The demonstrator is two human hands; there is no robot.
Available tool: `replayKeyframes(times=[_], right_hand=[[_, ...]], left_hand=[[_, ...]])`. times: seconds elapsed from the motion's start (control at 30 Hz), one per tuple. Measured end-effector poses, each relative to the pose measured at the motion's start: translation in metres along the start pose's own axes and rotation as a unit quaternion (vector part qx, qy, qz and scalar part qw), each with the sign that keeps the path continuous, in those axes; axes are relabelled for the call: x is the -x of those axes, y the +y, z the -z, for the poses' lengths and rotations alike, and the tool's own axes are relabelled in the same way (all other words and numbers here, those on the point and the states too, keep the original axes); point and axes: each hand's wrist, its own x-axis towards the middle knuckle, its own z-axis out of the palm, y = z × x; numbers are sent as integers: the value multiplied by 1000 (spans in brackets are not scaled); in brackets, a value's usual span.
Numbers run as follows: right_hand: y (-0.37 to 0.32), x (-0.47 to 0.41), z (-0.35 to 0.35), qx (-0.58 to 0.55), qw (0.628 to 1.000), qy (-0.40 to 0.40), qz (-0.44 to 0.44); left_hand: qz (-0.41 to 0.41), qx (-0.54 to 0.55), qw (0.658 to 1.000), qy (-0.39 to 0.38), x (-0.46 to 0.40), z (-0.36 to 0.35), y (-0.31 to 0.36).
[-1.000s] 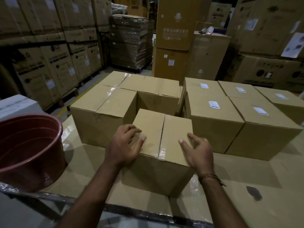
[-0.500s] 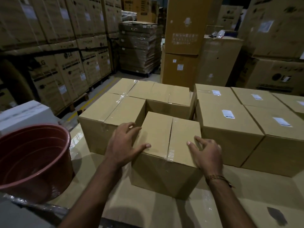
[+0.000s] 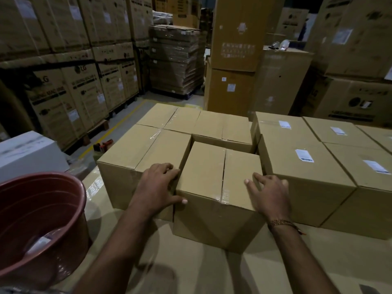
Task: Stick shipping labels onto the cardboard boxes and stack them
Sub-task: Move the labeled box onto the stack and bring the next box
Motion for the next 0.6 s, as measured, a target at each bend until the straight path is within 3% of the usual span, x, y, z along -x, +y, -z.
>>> replayKeyframes(times=[0.6], right_hand=[[-16,-33,-16,-5,1000,-20,-13]], left_hand=[[27,-59,998,-6,-20,18,8]])
